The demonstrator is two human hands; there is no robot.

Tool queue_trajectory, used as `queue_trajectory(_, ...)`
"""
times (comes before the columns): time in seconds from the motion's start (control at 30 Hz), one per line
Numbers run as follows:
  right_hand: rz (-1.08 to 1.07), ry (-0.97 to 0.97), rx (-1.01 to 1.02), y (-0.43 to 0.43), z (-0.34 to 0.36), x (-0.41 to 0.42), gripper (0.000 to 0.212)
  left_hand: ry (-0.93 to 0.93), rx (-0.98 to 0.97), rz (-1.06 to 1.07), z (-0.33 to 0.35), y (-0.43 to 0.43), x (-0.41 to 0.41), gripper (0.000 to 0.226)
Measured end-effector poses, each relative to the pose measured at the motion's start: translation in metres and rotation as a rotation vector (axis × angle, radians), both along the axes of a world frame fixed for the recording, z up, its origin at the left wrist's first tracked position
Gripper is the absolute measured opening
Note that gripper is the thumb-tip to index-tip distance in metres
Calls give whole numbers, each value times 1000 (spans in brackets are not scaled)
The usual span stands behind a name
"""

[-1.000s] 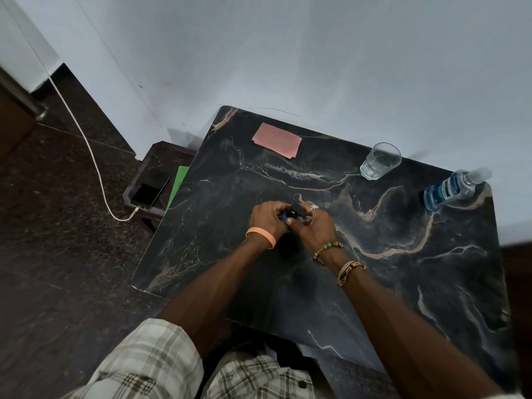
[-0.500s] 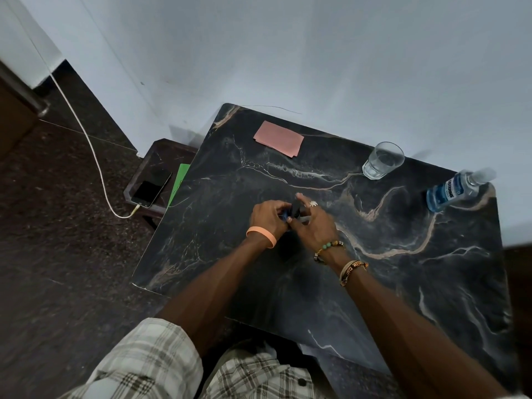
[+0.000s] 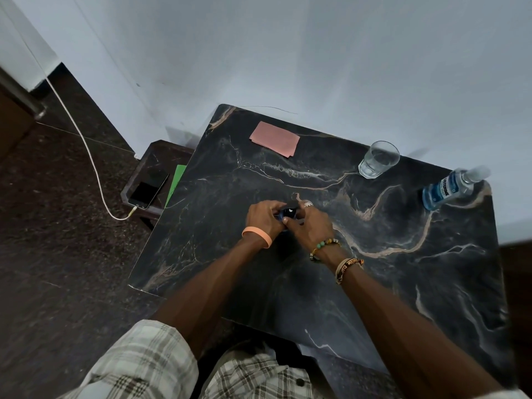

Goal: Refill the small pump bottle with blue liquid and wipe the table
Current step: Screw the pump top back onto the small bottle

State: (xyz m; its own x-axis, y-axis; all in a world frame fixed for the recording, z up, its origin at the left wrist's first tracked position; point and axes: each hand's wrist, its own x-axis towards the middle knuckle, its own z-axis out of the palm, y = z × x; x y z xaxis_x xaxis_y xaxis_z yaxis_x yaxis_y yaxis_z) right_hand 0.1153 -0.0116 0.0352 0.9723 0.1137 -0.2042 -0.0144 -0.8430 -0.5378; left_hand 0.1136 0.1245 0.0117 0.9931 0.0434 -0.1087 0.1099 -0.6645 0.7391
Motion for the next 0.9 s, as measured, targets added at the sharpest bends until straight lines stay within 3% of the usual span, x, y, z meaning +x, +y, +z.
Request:
queue_trajectory(0.17,-21,6,-57,-1,-1,0,28,-5,5,-13,1,0,0,24)
queue_trajectory(0.3,2,11,-31,2,0,3,43,5,-13,-17,-1,1,1,17)
queue_trajectory(0.4,11,-8,-57,4,0,6,22,13,-33,-16,1,1,1,14)
queue_trajectory(0.5,-49,-3,-59,6,-1,6,37,-15,-58,-12,1,1,-1,23)
queue_trajectory(0.67,-19,-7,-35,1,-3,5,25,9,-80,-11,3,1,-1,33)
queue_trajectory(0.8,-58,4,-3,0,-2,4,37,13,-86,-8,2,2,-2,36)
queue_trajectory(0.9,-27,-19,-8,3,-3,2,21,15,-85,-2,3,1,-1,31)
